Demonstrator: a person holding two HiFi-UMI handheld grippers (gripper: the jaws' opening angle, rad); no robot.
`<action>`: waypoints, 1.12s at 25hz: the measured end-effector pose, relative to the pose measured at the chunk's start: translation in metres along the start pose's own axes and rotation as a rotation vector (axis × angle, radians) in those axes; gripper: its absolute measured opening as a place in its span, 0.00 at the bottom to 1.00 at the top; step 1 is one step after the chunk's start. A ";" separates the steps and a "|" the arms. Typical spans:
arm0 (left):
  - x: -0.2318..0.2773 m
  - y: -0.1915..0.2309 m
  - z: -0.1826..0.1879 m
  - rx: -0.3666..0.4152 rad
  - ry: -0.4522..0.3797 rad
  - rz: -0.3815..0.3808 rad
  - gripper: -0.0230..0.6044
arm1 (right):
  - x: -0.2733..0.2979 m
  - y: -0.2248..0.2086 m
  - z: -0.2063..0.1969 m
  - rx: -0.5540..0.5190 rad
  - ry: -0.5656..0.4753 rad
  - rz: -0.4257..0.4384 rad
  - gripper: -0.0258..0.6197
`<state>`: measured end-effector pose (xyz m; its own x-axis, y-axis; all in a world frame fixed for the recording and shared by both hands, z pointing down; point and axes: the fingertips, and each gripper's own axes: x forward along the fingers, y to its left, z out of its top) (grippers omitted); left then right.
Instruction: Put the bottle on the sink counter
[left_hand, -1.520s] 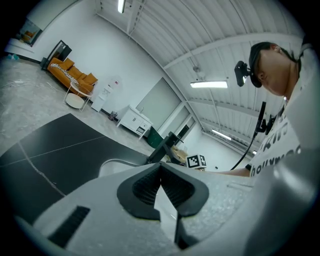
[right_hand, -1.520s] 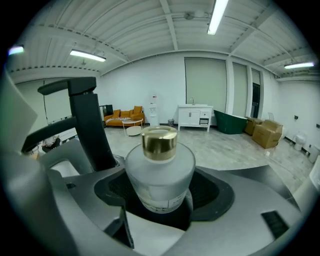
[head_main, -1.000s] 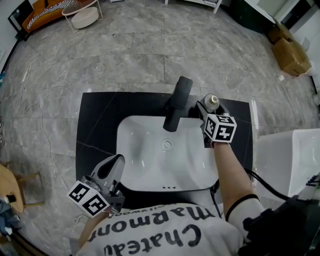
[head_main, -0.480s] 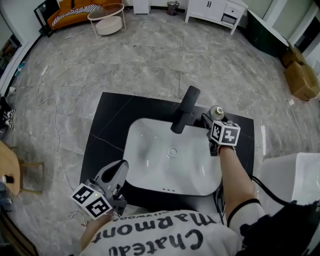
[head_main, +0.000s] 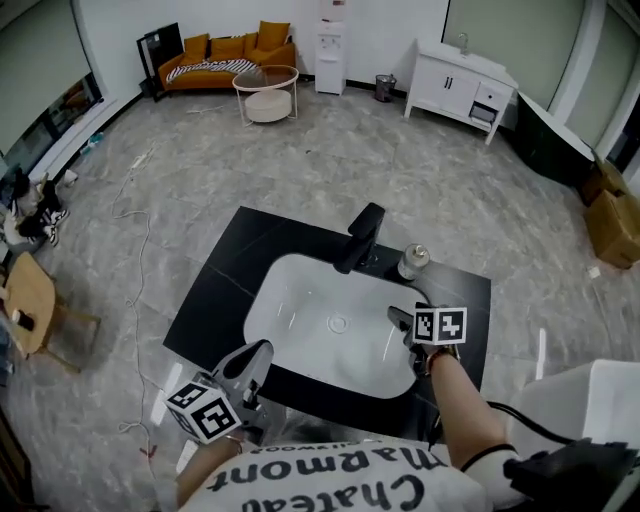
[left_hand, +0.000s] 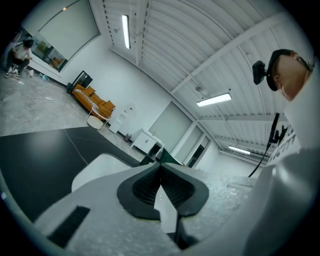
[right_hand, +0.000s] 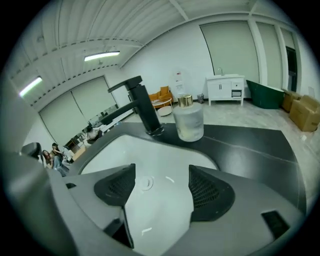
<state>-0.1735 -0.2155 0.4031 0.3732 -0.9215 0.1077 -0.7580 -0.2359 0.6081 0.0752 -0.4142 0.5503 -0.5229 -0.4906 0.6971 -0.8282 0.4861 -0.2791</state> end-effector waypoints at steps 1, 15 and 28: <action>-0.003 -0.014 -0.004 0.006 -0.018 -0.009 0.06 | -0.012 0.007 -0.008 -0.002 -0.007 0.021 0.56; -0.045 -0.172 -0.069 0.090 -0.142 -0.067 0.06 | -0.260 0.028 -0.024 -0.047 -0.432 0.212 0.10; -0.073 -0.227 -0.110 0.133 -0.185 -0.046 0.06 | -0.348 -0.026 -0.066 -0.087 -0.517 0.151 0.07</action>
<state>0.0301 -0.0612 0.3440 0.3133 -0.9470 -0.0713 -0.8110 -0.3059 0.4987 0.2918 -0.2079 0.3587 -0.6840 -0.6918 0.2316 -0.7279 0.6260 -0.2799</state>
